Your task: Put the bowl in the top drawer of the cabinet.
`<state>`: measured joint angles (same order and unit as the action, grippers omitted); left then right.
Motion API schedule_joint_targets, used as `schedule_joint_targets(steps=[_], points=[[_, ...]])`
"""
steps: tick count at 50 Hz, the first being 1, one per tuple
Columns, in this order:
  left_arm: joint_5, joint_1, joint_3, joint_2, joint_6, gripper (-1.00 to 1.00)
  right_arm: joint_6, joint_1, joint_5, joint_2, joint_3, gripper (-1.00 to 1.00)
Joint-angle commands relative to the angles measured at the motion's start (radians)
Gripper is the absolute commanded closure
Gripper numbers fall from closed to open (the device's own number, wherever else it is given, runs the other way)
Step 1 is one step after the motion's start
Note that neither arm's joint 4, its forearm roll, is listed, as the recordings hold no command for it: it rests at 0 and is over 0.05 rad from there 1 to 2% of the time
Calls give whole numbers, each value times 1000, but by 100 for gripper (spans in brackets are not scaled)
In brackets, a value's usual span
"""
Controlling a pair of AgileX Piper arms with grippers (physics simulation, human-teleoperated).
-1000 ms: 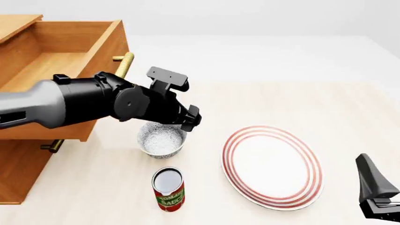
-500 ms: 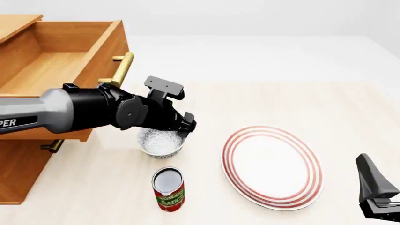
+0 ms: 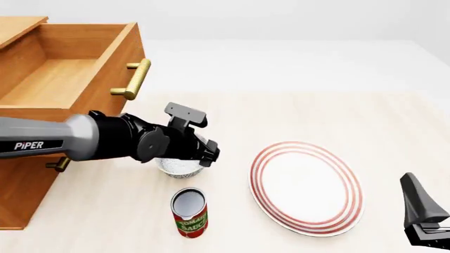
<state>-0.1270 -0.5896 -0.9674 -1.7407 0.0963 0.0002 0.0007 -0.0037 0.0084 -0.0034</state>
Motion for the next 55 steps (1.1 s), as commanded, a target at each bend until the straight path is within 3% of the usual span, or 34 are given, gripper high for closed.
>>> schedule_joint_targets(steps=[1,55], points=[[53,-4,20,-39,3,-100,0,0,0,0,0,-100],[172,-32,69,-162,72,-100,0,0,0,0,0,-100]])
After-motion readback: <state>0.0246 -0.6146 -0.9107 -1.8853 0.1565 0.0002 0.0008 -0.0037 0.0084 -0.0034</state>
